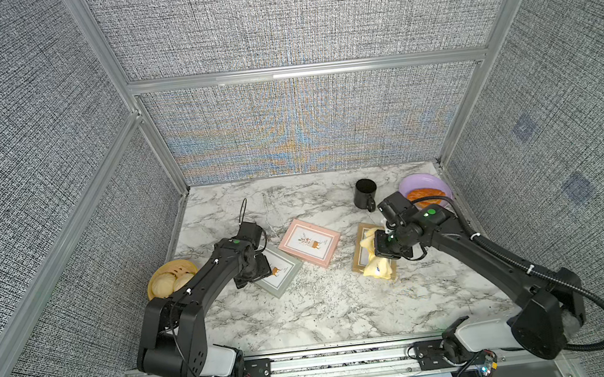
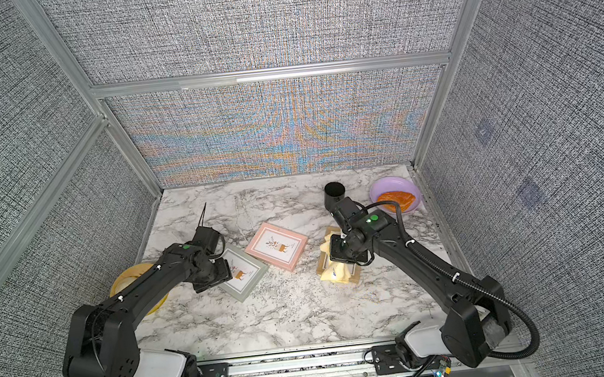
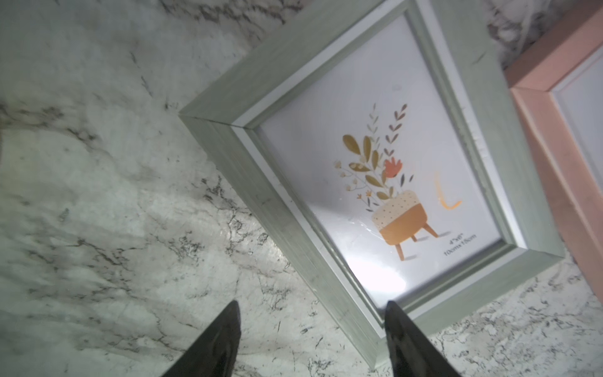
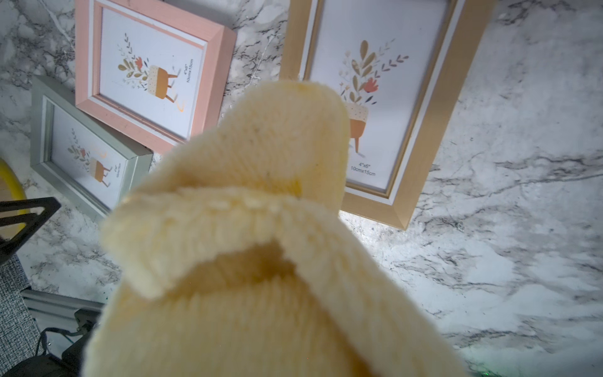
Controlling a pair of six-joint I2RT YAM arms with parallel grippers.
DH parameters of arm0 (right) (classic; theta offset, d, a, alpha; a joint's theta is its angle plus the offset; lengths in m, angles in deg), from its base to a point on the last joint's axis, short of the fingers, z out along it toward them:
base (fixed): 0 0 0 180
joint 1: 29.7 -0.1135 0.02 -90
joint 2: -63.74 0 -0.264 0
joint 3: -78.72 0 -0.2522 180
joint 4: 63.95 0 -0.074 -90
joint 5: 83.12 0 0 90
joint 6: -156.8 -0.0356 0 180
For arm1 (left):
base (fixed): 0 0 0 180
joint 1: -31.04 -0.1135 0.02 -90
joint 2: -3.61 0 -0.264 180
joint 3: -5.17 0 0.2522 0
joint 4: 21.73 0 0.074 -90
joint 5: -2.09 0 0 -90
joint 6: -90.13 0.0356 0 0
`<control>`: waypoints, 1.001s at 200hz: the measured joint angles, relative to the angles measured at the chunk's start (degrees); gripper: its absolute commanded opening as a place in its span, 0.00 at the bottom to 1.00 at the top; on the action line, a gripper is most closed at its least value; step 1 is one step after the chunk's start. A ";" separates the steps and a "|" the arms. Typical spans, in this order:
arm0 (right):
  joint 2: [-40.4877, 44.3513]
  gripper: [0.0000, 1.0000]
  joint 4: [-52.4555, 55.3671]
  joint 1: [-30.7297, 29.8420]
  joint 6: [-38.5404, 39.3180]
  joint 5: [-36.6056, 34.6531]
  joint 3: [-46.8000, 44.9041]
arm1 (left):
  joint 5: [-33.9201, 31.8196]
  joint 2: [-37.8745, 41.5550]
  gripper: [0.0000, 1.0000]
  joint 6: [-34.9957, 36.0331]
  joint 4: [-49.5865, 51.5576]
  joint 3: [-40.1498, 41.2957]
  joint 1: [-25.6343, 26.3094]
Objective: Wipe the picture frame with a cloth
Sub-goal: Move the picture frame to the center of the board.
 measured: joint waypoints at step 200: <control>-3.10 0.00 -1.22 -0.76 3.08 2.47 2.43 | 1.22 3.50 0.66 -3.06 -0.09 1.29 -0.09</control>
